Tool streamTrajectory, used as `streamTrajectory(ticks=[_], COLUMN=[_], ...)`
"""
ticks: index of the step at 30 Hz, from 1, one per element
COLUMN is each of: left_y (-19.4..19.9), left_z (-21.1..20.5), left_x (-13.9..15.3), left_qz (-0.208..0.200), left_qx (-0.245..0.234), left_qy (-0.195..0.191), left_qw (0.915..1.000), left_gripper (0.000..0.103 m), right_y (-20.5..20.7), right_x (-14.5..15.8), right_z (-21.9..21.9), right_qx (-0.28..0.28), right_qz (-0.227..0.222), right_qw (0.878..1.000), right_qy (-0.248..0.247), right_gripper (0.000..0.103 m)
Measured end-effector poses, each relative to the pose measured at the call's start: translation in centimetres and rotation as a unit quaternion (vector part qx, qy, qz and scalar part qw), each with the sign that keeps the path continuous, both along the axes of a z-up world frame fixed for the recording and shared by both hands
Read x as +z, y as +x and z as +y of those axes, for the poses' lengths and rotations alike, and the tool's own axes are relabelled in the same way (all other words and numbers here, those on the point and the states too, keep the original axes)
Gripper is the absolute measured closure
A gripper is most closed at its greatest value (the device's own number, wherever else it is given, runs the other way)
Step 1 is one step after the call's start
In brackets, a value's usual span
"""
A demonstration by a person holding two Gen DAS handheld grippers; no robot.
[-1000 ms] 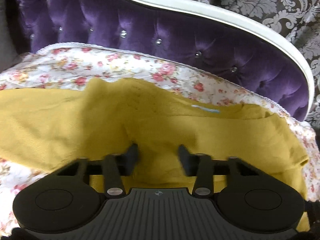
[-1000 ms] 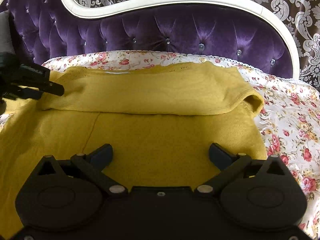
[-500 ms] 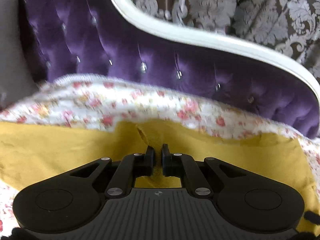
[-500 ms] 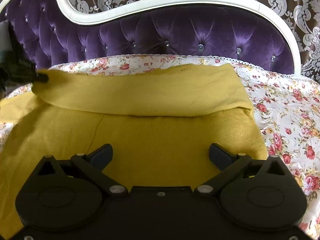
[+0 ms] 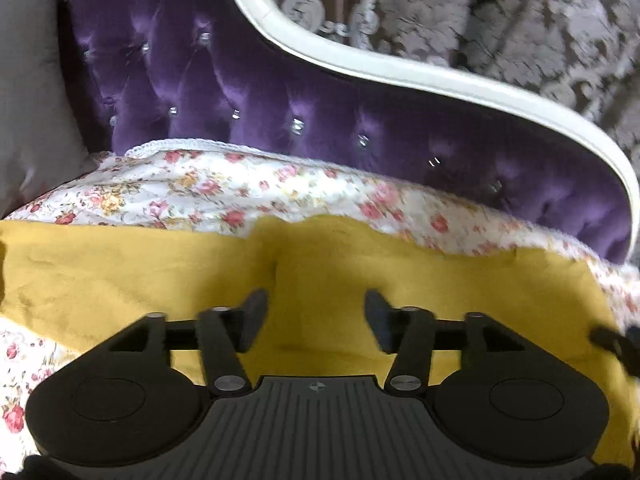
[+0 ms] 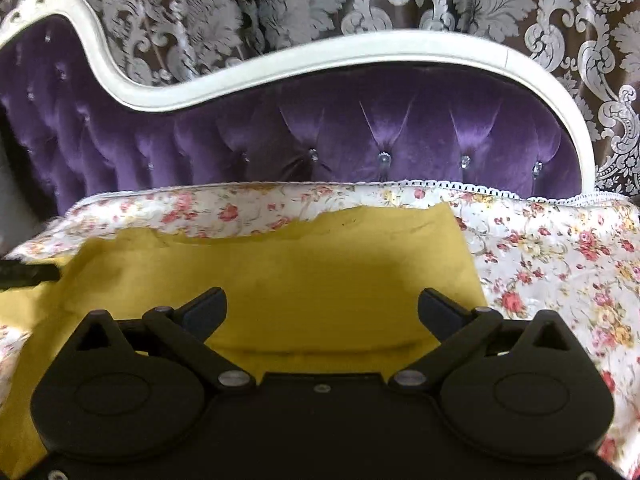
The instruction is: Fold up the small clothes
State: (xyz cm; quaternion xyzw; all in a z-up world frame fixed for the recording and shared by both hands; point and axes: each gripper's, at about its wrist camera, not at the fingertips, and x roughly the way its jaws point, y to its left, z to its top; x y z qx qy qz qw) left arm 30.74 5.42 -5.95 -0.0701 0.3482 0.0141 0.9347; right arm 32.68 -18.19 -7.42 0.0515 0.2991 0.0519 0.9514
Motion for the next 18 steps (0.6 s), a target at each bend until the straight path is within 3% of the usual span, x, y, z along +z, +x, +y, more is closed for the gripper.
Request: streamTrajectory(ticks=[8,12,14,17,18], left_y=[-1.9,-2.3,-2.3,-2.3,-2.5], left_z=[-3.0,-4.2,-4.3,-3.1,-2.9], left_x=[-2.6,-3.6,-4.1,-4.7,-4.9], left_qz=[0.050,0.034,0.033,0.029,0.022], left_qx=[-0.032,-0.040,-0.035,-0.004,-0.002], left_qy=[0.026,0.079,0.077,0.028,0.027], left_qw=[0.9979,0.9955,0.9959,0.9992,0.9994], left_gripper=[0.035,0.022,0.003,0.001,0.000], right_y=[2.9,2.7,2.6,2.6,2.5], right_x=[-3.4,-3.6,-3.9,-4.0,-3.9], right_z=[1.3,1.4,1.3,1.4,1.3], right_qx=[-0.005,-0.008,-0.009,-0.009,-0.009], right_qz=[0.054,0.052,0.050,0.047,0.046], right_qw=[0.998,0.997,0.997,0.997,0.997], right_qy=[-0.044,-0.055,-0.054,-0.054,-0.054], right_gripper=[0.001,0.001,0.000,0.000,0.000])
